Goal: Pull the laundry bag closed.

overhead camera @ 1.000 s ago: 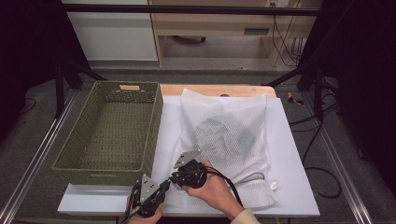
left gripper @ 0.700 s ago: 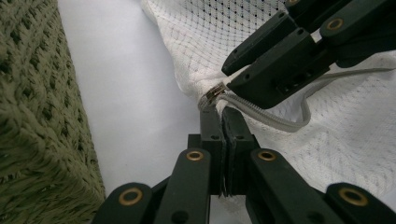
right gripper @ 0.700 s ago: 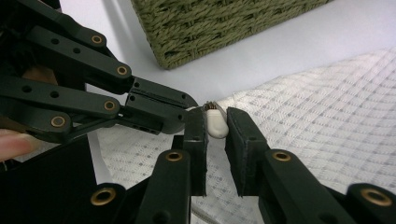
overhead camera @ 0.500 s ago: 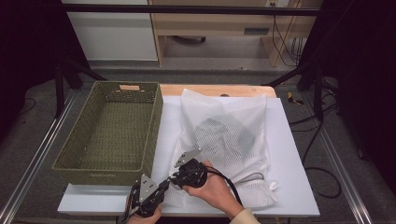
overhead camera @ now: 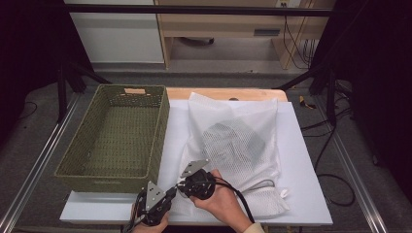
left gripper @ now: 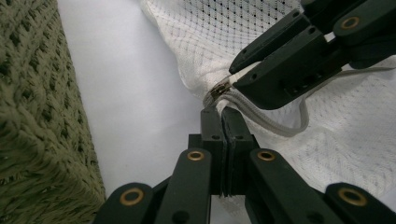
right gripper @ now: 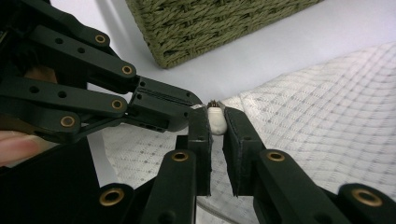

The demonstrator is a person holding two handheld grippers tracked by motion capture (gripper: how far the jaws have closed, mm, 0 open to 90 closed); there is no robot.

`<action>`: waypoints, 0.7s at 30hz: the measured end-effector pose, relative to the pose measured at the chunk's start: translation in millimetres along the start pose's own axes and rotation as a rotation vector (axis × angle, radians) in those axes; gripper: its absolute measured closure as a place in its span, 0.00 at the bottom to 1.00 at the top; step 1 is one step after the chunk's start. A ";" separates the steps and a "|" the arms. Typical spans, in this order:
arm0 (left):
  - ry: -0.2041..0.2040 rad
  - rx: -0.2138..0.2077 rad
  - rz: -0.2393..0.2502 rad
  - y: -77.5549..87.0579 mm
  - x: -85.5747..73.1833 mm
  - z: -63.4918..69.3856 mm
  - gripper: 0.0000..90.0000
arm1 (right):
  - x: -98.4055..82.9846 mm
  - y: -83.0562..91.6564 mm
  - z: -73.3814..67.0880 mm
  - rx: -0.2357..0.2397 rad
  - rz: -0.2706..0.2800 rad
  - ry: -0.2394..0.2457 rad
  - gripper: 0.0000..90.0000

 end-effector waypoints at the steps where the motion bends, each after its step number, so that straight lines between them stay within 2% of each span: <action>1: 0.000 0.000 0.000 0.0 0.0 0.0 0.99 | -0.3 0.9 -1.3 -0.007 -0.006 0.009 0.91; 7: -0.012 0.005 -0.007 -0.9 -0.7 1.8 0.99 | -1.7 3.2 -5.6 -0.058 -0.021 0.038 0.91; 9: -0.004 0.005 -0.008 -0.9 -0.8 1.4 0.99 | -4.1 3.2 -8.2 -0.087 -0.023 0.041 0.91; 11: 0.001 0.002 -0.009 -0.6 -0.9 1.3 1.00 | -5.7 2.8 -9.0 -0.095 -0.023 0.046 0.91; 14: -0.001 0.002 -0.017 -1.1 -2.2 1.9 1.00 | -12.6 1.1 -11.6 -0.136 -0.002 0.049 0.91; 21: -0.008 0.007 -0.018 -2.0 -2.3 1.7 1.00 | -20.9 -1.1 -12.8 -0.166 0.042 0.031 0.91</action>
Point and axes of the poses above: each handheld gripper's, and its own axes: y roughly backward along the jaws, x roughly out of its top, z roughly to its right, the point moved 10 cm from there along -y, roughly forward along the jaws, and after that the axes turned 3 degrees about x, right-handed, at the moved point
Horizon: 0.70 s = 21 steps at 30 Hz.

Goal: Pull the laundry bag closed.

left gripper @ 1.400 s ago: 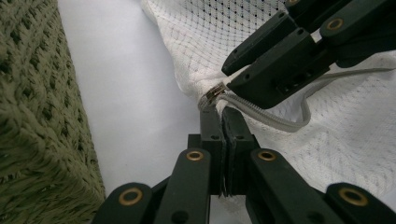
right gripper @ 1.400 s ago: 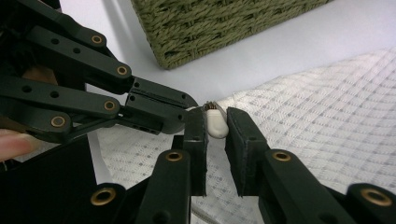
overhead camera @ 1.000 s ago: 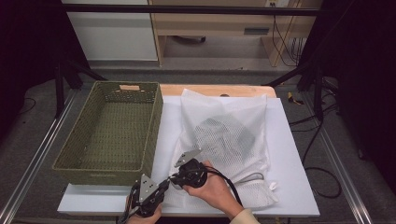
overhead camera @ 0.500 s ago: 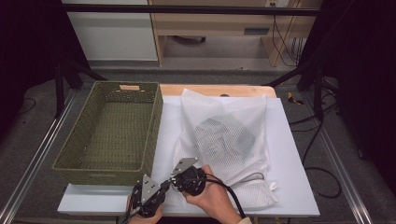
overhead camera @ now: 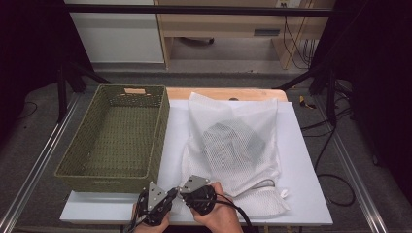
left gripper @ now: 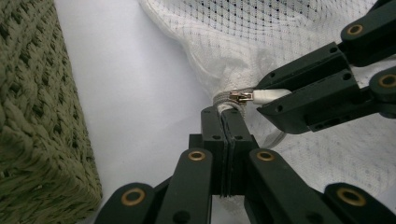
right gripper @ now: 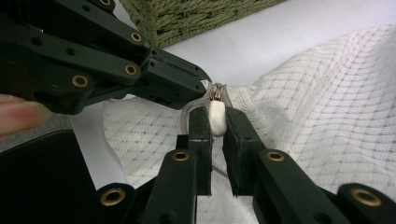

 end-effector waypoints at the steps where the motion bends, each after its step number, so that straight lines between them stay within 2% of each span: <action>1: -0.006 0.000 -0.002 -0.1 -0.1 0.2 1.00 | -0.5 0.0 -0.3 -0.003 0.007 -0.004 0.91; 11: -0.001 0.002 0.000 0.9 1.2 -0.7 1.00 | -7.2 1.9 -2.6 -0.027 0.014 0.015 0.91; 12: 0.002 -0.001 0.002 1.7 2.3 -1.1 1.00 | -7.3 3.4 -2.1 -0.025 0.014 0.023 0.91; 13: 0.023 -0.006 0.013 2.5 4.1 -0.4 1.00 | -7.7 4.7 -1.2 -0.028 0.008 0.027 0.91; 21: 0.046 -0.010 0.019 4.7 6.5 0.0 1.00 | -9.3 4.0 5.5 -0.020 -0.008 0.067 0.91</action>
Point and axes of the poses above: each handheld gripper's, and its own axes: y roughly backward along the jaws, x roughly out of its top, z roughly to its right, the point moved 10 cm from there along -y, roughly forward along the jaws, and after that the axes turned 3 degrees about x, right-handed, at the moved point
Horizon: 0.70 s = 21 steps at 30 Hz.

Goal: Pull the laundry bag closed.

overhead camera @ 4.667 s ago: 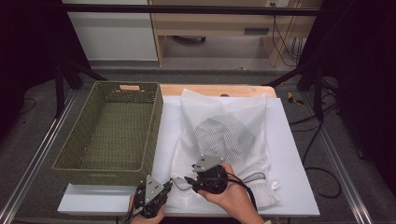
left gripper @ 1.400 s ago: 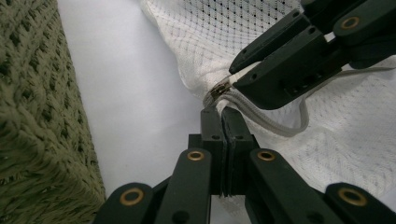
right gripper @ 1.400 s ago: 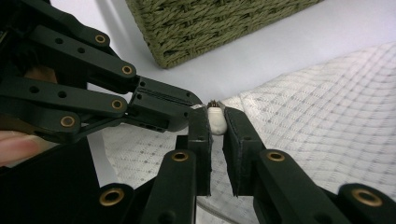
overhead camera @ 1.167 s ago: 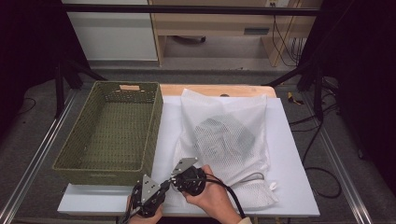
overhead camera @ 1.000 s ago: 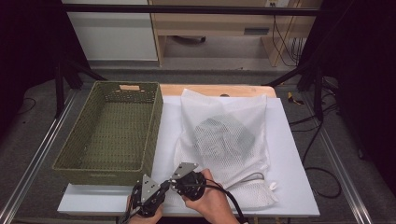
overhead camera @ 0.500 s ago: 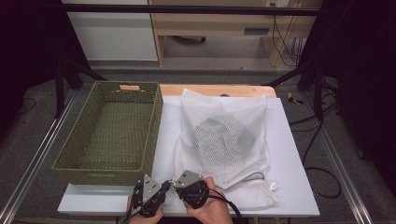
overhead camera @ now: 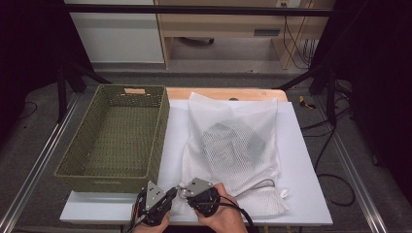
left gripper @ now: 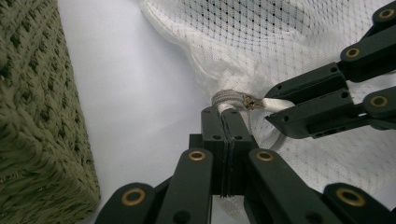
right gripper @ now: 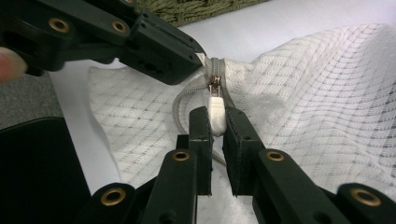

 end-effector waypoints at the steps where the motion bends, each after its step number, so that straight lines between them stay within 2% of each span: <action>1: 0.000 0.000 0.000 0.0 0.0 0.0 1.00 | 0.6 -0.1 0.8 0.001 0.003 0.007 0.91; 3: 0.003 0.004 0.005 0.0 0.4 -1.5 1.00 | 1.6 0.0 1.0 0.003 0.007 0.009 0.91; 4: 0.041 -0.016 0.002 0.6 -0.3 -0.7 1.00 | 2.8 -0.6 1.1 0.013 0.012 0.021 0.91; 5: 0.045 -0.024 0.005 1.3 0.0 0.5 1.00 | 3.1 -1.2 2.4 0.010 0.014 0.019 0.91; 8: 0.009 -0.013 0.004 2.3 0.6 3.6 1.00 | 4.1 -2.5 6.6 0.015 0.026 -0.008 0.91; 9: 0.009 -0.013 0.004 2.3 0.6 3.6 1.00 | 4.1 -2.5 6.6 0.015 0.026 -0.008 0.91; 10: -0.005 0.001 0.001 2.0 0.2 3.5 1.00 | 2.9 -2.8 6.2 0.023 0.028 -0.009 0.91; 15: 0.002 0.010 0.000 -0.5 -1.0 2.7 1.00 | 0.0 1.8 0.8 0.036 0.042 -0.022 0.91; 17: -0.005 0.018 0.008 0.3 0.0 3.4 1.00 | -1.3 3.3 -0.9 0.026 0.048 -0.014 0.91; 18: -0.001 0.027 0.014 1.2 0.7 2.9 1.00 | -1.2 4.1 -1.9 0.017 0.056 -0.028 0.91; 21: 0.008 0.031 0.019 1.5 1.0 2.5 1.00 | -1.2 3.4 -5.6 0.004 0.058 -0.029 0.92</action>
Point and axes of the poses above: each handheld gripper's, and its own axes: y roughly backward along the jaws, x roughly out of its top, z roughly to its right, the point moved 10 cm from there along -y, roughly forward along the jaws, and after that the axes turned 3 degrees about x, right-handed, at the moved point
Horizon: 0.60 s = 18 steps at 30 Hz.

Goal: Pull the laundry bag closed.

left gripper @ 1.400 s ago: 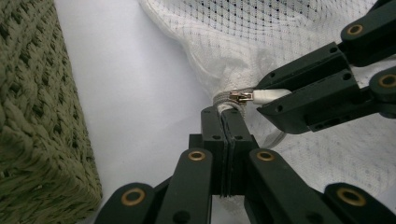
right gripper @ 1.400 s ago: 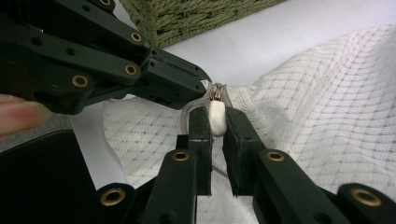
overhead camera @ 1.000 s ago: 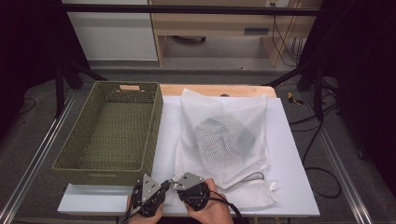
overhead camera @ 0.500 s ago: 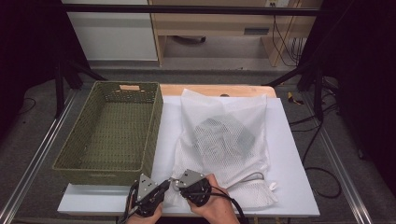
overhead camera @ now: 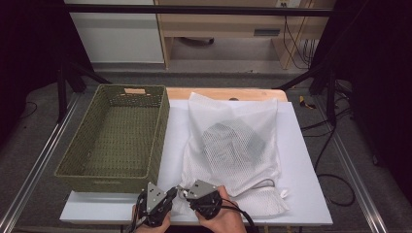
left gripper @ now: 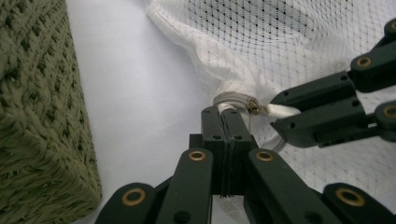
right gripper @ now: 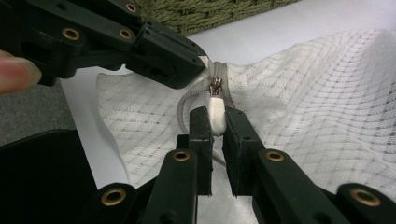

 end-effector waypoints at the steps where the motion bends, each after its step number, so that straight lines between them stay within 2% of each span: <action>1: 0.009 -0.004 0.001 0.3 0.2 -1.0 1.00 | -0.4 -0.9 -0.4 -0.005 -0.001 0.005 0.92; 6: 0.019 -0.024 -0.005 0.5 1.8 -0.8 1.00 | -3.6 -2.3 1.3 -0.005 -0.002 -0.009 0.92; 8: 0.010 -0.020 -0.001 0.5 1.3 1.0 1.00 | -3.9 -2.7 2.6 -0.004 -0.004 -0.014 0.92; 9: 0.013 -0.023 0.001 0.3 1.0 2.4 1.00 | -4.8 -2.9 3.9 -0.006 -0.006 -0.005 0.92; 11: -0.016 -0.022 -0.002 0.4 0.0 5.1 1.00 | -6.4 -2.2 7.7 -0.010 -0.008 -0.020 0.91; 13: -0.027 -0.020 0.000 0.3 0.1 6.6 1.00 | -5.7 -0.7 12.8 -0.014 -0.006 -0.026 0.91; 16: -0.027 -0.032 0.010 1.1 2.6 10.8 1.00 | -0.5 3.9 18.2 -0.020 0.002 -0.026 0.91; 18: -0.002 -0.043 0.007 0.8 4.5 11.6 1.00 | 3.2 6.3 19.8 -0.017 0.001 -0.020 0.92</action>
Point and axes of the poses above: each handheld gripper's, and its own axes: y roughly backward along the jaws, x roughly out of its top, z roughly to its right, the point moved 10 cm from there along -y, roughly forward along the jaws, and after that the axes turned 3 degrees about x, right-handed, at the moved point
